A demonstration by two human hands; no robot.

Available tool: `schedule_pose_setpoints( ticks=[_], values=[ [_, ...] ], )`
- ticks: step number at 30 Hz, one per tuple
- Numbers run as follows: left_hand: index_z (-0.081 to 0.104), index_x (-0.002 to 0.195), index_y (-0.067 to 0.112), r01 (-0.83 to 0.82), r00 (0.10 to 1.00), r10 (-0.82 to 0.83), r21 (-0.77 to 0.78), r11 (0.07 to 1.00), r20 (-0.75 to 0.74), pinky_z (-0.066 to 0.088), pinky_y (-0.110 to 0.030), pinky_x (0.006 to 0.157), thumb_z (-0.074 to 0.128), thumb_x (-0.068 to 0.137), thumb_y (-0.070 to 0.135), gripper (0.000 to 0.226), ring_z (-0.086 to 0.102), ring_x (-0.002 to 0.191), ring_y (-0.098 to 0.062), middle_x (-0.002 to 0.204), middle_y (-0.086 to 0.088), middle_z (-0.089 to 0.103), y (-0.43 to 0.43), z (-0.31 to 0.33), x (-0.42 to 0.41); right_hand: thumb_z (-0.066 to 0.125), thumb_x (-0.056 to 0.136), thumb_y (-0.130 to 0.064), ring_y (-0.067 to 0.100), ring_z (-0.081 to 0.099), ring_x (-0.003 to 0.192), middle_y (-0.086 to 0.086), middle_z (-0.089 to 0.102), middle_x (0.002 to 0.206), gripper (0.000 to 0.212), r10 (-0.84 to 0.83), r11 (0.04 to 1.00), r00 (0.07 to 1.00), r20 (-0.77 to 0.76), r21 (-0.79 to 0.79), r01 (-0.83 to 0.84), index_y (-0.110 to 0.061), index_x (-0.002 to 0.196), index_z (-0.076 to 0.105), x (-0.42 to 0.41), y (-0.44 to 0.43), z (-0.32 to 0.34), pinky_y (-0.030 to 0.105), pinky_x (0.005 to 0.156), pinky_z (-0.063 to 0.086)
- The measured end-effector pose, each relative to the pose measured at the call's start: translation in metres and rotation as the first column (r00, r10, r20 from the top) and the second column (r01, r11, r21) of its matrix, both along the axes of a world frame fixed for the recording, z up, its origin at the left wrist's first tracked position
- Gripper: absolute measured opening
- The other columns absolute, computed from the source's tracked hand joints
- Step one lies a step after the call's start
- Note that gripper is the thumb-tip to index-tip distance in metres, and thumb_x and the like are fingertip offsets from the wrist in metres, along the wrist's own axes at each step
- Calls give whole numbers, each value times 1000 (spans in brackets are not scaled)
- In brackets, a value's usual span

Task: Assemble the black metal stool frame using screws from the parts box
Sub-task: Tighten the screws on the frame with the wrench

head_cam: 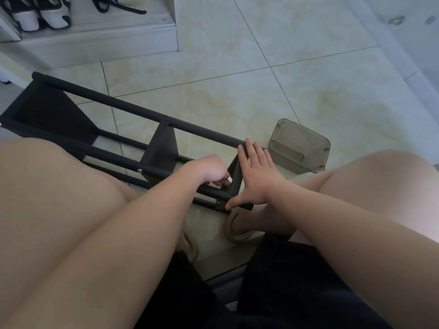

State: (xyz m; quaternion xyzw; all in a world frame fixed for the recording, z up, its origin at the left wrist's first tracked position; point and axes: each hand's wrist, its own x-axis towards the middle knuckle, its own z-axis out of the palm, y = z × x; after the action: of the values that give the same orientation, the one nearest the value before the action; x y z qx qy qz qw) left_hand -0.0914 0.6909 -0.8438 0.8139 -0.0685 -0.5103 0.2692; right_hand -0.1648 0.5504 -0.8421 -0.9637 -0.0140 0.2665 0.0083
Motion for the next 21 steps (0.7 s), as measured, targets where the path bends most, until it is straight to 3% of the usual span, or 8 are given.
schedule_pose_setpoints(
  ticks=[3,21],
  values=[
    [73,107,9,78,997,-79,24,997,18,46,-46,106,48,100,16,27,64,116,-27,116,-7,73,3,2,2,60,48,-98,33,-30,150,15,-33,162,163,-1,1000,1000,-3,4,1,-9,156,-24,0,0,1,50,125,-11],
    [72,114,9,329,934,-338,96,940,113,47,-46,103,52,99,17,26,62,110,-29,116,-10,68,11,8,1,61,49,-97,33,-30,150,14,-34,162,163,-5,1000,1000,-15,6,5,-10,156,-23,-1,1,4,51,125,-8]
  ],
)
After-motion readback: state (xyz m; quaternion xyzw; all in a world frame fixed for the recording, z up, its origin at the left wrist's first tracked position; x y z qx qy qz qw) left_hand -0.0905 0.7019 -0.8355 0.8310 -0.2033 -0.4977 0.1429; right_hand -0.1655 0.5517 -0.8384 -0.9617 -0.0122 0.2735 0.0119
